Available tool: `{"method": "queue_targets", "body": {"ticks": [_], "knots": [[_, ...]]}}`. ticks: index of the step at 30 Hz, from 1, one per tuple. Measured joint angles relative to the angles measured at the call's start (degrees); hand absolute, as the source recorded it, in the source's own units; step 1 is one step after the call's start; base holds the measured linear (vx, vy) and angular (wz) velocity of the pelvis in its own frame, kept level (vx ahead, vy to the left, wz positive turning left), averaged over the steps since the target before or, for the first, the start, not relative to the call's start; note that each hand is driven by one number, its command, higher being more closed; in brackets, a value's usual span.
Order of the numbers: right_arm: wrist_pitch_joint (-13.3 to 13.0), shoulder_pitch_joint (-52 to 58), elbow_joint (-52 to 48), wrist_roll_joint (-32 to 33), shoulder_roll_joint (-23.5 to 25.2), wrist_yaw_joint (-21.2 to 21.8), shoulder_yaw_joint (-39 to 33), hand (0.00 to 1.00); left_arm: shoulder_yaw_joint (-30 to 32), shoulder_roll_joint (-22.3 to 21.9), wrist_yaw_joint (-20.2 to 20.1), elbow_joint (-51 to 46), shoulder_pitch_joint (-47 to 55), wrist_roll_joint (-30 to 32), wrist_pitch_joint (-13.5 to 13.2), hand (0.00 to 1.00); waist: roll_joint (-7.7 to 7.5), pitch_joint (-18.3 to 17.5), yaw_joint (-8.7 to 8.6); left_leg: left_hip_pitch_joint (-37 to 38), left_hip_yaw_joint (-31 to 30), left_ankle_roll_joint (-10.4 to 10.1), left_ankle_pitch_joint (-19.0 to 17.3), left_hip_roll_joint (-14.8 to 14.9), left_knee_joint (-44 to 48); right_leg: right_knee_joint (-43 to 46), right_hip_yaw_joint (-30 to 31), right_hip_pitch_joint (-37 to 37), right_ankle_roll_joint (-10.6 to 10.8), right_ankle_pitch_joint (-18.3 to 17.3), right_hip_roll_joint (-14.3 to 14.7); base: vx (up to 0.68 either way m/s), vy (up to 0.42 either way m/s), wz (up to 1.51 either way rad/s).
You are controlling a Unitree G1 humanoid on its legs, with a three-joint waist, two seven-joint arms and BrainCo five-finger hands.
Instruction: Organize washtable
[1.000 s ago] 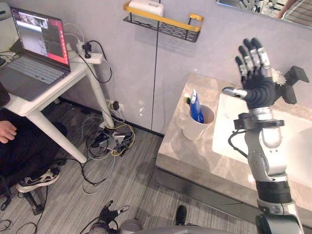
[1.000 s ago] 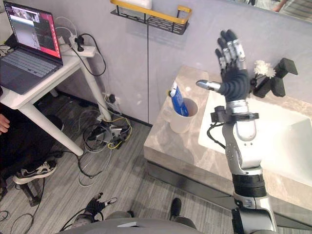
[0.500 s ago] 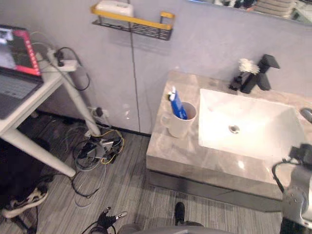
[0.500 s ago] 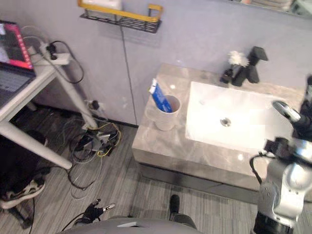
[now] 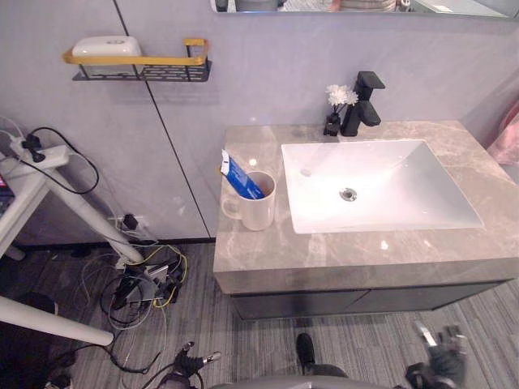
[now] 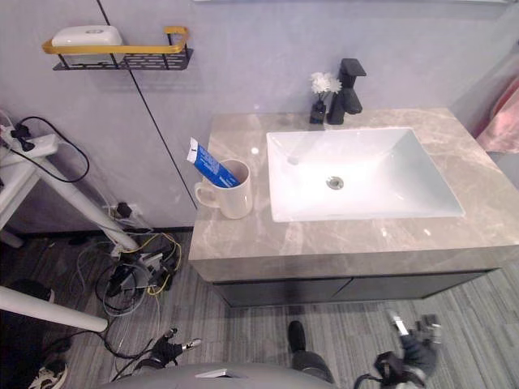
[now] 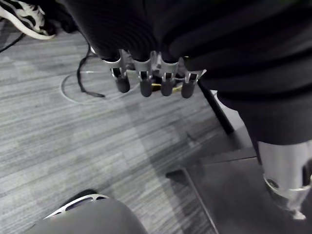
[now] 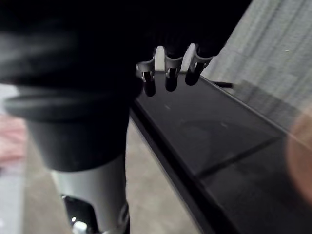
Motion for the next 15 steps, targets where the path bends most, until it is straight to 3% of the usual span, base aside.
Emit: {"method": "queue_targets", "body": {"ticks": [4,7,9,11,15], "knots": [[2.27,-3.39,17.01,-4.69,-1.25,2.28,1.77,0.00,-1.28,0.12,0.25,1.91,-1.17,-0.45,-0.17,0.00,0.50,0.21,0.48,0.11,-0.48,0.00,0.03,0.41,-0.13,-0.01,-0.60,0.28,-0.17,-0.14,0.24,0.02,-0.016,0.07],[2.27,-6.25,27.38,-4.54,-2.80,1.81,-2.01,0.00,-1.32,0.16,0.48,2.54,-1.44,-0.76,-0.19,0.00,0.75,0.51,0.13,0.84,-1.95,-0.07,0.02,0.72,-0.34,-0.03,-2.11,1.57,-0.10,-0.54,0.30,0.03,-0.017,0.21],[3.04,-9.78,41.61,-4.58,-5.11,1.14,-5.87,0.00,-1.18,0.27,0.80,4.55,-2.34,-2.11,-0.28,0.00,1.09,0.76,0.41,2.13,-3.73,-0.19,0.09,0.95,-1.06,-0.04,-3.80,3.41,0.19,-1.21,0.26,0.05,-0.014,0.36],[3.58,-11.14,47.38,-4.45,-5.72,0.76,-8.26,0.00,-0.77,0.25,0.99,5.75,-2.78,-3.25,-0.29,0.00,1.34,0.85,0.59,2.31,-4.71,-0.20,0.10,1.09,-1.10,-0.05,-4.95,4.11,0.23,-1.49,0.14,0.04,-0.007,0.31],[4.93,-12.12,51.71,-3.93,-5.75,0.87,-11.51,0.00,5.97,-0.92,1.01,8.72,-3.42,-11.85,-0.16,0.00,1.34,1.60,0.86,4.29,-7.80,-0.52,0.40,1.45,-2.03,-0.05,-8.07,7.09,0.16,-2.32,0.01,0.05,-0.016,0.38]]}}
